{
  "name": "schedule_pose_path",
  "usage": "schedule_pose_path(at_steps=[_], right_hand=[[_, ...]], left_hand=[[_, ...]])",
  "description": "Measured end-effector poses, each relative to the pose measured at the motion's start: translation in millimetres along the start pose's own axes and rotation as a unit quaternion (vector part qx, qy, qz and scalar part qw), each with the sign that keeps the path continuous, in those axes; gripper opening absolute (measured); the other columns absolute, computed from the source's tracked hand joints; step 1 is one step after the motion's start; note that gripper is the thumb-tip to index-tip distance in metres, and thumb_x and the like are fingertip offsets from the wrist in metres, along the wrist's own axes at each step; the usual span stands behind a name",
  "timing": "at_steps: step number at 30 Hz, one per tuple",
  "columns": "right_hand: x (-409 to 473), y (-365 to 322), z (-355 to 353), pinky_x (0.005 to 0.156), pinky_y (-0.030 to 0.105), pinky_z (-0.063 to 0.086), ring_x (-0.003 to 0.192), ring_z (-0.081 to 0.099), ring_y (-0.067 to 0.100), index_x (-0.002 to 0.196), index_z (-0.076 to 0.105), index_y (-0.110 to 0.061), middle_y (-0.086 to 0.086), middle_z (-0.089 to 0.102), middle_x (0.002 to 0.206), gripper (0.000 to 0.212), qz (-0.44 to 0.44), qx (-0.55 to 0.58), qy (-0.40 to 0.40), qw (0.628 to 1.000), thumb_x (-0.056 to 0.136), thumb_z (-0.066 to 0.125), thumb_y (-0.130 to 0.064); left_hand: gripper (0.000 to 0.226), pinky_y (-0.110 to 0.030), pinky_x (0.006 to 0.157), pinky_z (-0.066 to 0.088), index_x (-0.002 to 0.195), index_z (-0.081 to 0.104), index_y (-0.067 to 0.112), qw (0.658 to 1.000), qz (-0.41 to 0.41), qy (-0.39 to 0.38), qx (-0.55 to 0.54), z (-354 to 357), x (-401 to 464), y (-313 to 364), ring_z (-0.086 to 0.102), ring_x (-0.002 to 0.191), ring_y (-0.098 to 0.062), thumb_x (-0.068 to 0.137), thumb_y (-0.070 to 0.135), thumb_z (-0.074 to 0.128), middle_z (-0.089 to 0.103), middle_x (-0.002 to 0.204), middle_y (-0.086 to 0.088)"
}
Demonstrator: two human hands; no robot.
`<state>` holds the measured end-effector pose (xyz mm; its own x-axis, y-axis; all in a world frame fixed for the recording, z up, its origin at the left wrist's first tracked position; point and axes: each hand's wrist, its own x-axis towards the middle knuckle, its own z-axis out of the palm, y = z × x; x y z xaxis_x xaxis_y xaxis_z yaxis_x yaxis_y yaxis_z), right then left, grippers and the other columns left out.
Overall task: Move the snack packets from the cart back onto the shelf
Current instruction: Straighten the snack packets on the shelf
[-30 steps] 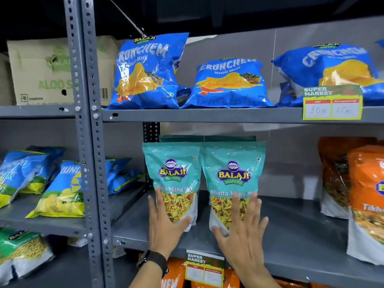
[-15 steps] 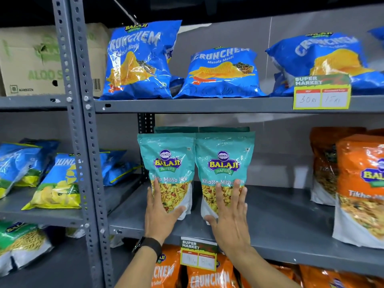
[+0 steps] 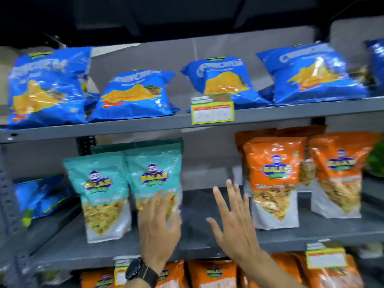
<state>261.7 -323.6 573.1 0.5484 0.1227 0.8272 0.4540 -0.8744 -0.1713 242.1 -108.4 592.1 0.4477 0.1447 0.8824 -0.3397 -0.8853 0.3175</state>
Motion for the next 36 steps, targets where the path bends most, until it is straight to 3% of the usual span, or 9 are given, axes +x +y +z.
schedule_pose_path(at_steps=[5, 8, 11, 15, 21, 27, 29, 32, 36], right_hand=[[-0.7, 136.3, -71.3, 0.127, 0.060, 0.023, 0.162, 0.016, 0.037, 0.166, 0.026, -0.021, 0.016, 0.013, 0.175, 0.081, 0.103, -0.072, 0.085, 0.988, 0.096, 0.058, -0.045], [-12.3, 218.8, -101.0, 0.123, 0.065, 0.028, 0.161, 0.016, 0.042, 0.167, 0.021, -0.022, 0.019, 0.010, 0.175, 0.097, 0.211, -0.092, 0.061, 0.971, 0.088, 0.073, -0.046], [-23.6, 286.1, -118.4, 0.114, 0.069, 0.037, 0.156, 0.020, 0.051, 0.167, 0.010, -0.024, 0.027, 0.010, 0.172, 0.119, 0.296, -0.087, 0.000, 0.951, 0.077, 0.084, -0.051], [-31.3, 341.0, -124.1, 0.101, 0.057, 0.051, 0.147, 0.037, 0.052, 0.166, -0.006, -0.036, 0.021, 0.010, 0.170, 0.122, 0.301, 0.006, -0.051, 0.952, 0.080, 0.077, -0.059], [-30.5, 355.9, -129.8, 0.099, 0.053, 0.053, 0.147, 0.041, 0.044, 0.164, -0.009, -0.038, 0.014, 0.020, 0.168, 0.118, 0.268, 0.069, -0.049, 0.960, 0.082, 0.070, -0.066], [43.0, 335.4, -175.0, 0.095, 0.028, 0.053, 0.125, 0.059, 0.019, 0.139, 0.059, -0.021, 0.001, 0.060, 0.138, 0.043, 0.078, 0.079, 0.117, 0.987, 0.102, 0.055, -0.042], [80.4, 316.5, -183.8, 0.086, 0.033, 0.054, 0.114, 0.061, 0.021, 0.121, 0.070, -0.022, -0.002, 0.067, 0.128, 0.026, -0.014, 0.010, 0.135, 0.991, 0.100, 0.058, -0.030], [128.6, 287.7, -185.9, 0.095, 0.050, 0.045, 0.124, 0.054, 0.028, 0.128, 0.067, -0.026, -0.001, 0.069, 0.131, 0.033, -0.070, -0.111, 0.113, 0.985, 0.097, 0.059, -0.034], [173.3, 275.8, -180.8, 0.122, 0.070, 0.013, 0.142, 0.052, 0.029, 0.134, 0.065, -0.027, 0.005, 0.071, 0.133, 0.037, -0.008, -0.105, -0.071, 0.992, 0.098, 0.057, -0.029]], left_hand=[[0.059, -0.038, 0.113, 0.048, 0.141, 0.059, 0.037, 0.985, 0.099, -0.129, -0.055, 73.7, -17.0, 137.9, 0.056, 0.135, -0.015, 0.083, 0.044, 0.064, 0.057, 0.148, 0.011], [0.103, -0.042, 0.125, 0.033, 0.164, 0.009, 0.039, 0.973, -0.018, -0.212, -0.094, 120.2, -28.7, 204.8, 0.025, 0.157, -0.025, 0.077, 0.061, 0.060, 0.018, 0.172, -0.001], [0.139, -0.053, 0.127, 0.022, 0.150, -0.040, 0.046, 0.939, -0.132, -0.280, -0.150, 155.9, -34.6, 242.3, -0.005, 0.163, -0.030, 0.071, 0.063, 0.074, -0.018, 0.173, -0.006], [0.146, -0.048, 0.124, 0.027, 0.137, -0.048, 0.058, 0.950, -0.138, -0.223, -0.172, 183.6, -40.9, 260.1, 0.006, 0.162, -0.035, 0.075, 0.045, 0.084, -0.015, 0.170, -0.004], [0.145, -0.048, 0.122, 0.037, 0.150, -0.034, 0.055, 0.947, -0.149, -0.211, -0.193, 200.2, -36.8, 280.1, 0.031, 0.154, -0.029, 0.069, 0.057, 0.086, 0.002, 0.166, 0.011], [0.119, -0.041, 0.103, 0.054, 0.150, 0.015, 0.065, 0.873, -0.257, -0.218, -0.351, 191.7, 8.8, 252.8, 0.066, 0.113, -0.001, 0.055, 0.076, 0.085, 0.060, 0.128, 0.032], [0.108, -0.026, 0.090, 0.060, 0.144, 0.030, 0.060, 0.851, -0.253, -0.280, -0.365, 193.1, 5.1, 243.8, 0.071, 0.113, -0.003, 0.057, 0.059, 0.094, 0.069, 0.127, 0.024], [0.096, -0.015, 0.089, 0.053, 0.142, 0.038, 0.053, 0.843, -0.257, -0.321, -0.346, 203.2, -19.9, 232.9, 0.066, 0.121, 0.002, 0.064, 0.049, 0.095, 0.067, 0.133, 0.024], [0.084, -0.016, 0.089, 0.055, 0.137, 0.045, 0.051, 0.837, -0.274, -0.318, -0.351, 207.3, -28.3, 228.8, 0.068, 0.119, 0.002, 0.069, 0.046, 0.093, 0.070, 0.131, 0.023]])
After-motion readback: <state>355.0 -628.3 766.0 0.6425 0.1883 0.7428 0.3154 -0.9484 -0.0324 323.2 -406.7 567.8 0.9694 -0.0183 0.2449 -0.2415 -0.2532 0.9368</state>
